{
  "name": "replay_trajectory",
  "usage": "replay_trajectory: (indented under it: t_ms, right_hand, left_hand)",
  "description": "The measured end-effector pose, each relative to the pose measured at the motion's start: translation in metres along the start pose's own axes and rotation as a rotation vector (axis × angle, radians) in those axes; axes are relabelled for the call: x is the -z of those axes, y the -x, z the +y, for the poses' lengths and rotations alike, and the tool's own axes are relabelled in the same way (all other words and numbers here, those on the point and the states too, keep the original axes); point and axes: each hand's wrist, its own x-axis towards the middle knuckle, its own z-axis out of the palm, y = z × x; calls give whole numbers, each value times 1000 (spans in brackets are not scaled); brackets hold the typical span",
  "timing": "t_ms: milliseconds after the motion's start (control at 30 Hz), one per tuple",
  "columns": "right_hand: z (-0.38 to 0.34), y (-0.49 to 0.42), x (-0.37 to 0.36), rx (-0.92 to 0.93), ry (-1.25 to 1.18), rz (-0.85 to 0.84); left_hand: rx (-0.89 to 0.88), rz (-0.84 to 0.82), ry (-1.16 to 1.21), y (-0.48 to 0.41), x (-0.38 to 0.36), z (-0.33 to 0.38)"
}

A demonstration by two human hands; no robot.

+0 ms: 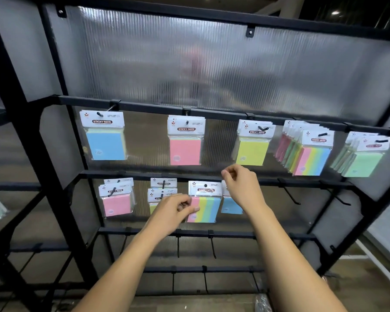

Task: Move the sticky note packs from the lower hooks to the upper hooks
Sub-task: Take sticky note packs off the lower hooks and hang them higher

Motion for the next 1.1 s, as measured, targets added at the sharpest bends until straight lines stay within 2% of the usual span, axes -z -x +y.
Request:
replay_trajectory:
  t_ms: [300, 533, 633, 867, 1100]
  right_hand:
    - [74, 25, 75, -150, 55, 163]
    - [131, 36, 130, -221, 33, 174]
    - [148, 39, 145, -218, 12, 146]
    - [169, 48, 156, -99, -152, -60]
    - [189, 40, 164, -28, -254, -96]
  left_hand:
    - [-146, -64, 21, -30, -57, 56]
    - [-187, -80, 55, -56, -100, 117]
    - [-186, -93, 79, -61, -116, 140]
    - [-165, -69, 76, -72, -152, 172]
    - [-150, -32, -2, -75, -168, 192]
